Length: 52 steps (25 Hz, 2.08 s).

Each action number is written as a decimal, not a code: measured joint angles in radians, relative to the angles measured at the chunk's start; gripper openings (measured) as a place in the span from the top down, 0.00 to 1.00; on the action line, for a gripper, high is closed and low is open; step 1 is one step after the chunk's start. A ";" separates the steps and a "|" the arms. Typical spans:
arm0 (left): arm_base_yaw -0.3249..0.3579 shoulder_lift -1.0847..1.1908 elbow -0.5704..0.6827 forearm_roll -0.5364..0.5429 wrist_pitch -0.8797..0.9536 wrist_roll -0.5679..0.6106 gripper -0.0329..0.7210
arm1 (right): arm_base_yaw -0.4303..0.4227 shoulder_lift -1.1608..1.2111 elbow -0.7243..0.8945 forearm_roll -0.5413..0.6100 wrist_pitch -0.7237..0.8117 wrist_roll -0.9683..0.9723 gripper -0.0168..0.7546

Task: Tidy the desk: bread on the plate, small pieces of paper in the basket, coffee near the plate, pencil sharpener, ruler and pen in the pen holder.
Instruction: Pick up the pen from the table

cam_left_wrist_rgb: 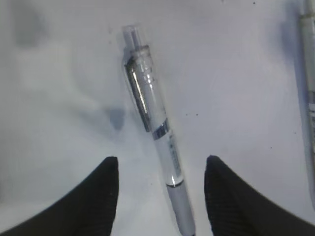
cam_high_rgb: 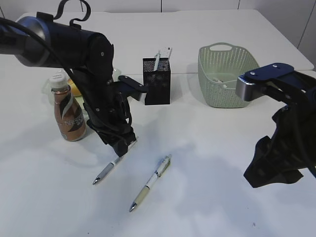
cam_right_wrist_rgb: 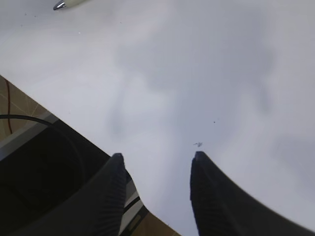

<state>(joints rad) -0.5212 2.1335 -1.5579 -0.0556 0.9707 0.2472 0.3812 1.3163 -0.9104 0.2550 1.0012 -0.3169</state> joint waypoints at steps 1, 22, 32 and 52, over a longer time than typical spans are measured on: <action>0.000 0.008 0.000 0.000 0.000 -0.004 0.43 | 0.000 0.000 0.000 0.005 0.000 0.000 0.52; 0.000 0.050 -0.002 -0.002 -0.070 -0.083 0.44 | 0.000 0.000 0.000 0.017 0.000 -0.004 0.52; 0.000 0.050 -0.002 -0.002 -0.062 -0.085 0.46 | 0.000 -0.002 0.000 0.030 0.000 -0.004 0.52; 0.000 0.084 -0.008 -0.028 -0.048 -0.107 0.47 | 0.000 -0.002 0.000 0.035 0.000 -0.006 0.52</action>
<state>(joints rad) -0.5212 2.2170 -1.5657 -0.0841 0.9224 0.1398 0.3812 1.3141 -0.9104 0.2902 1.0012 -0.3233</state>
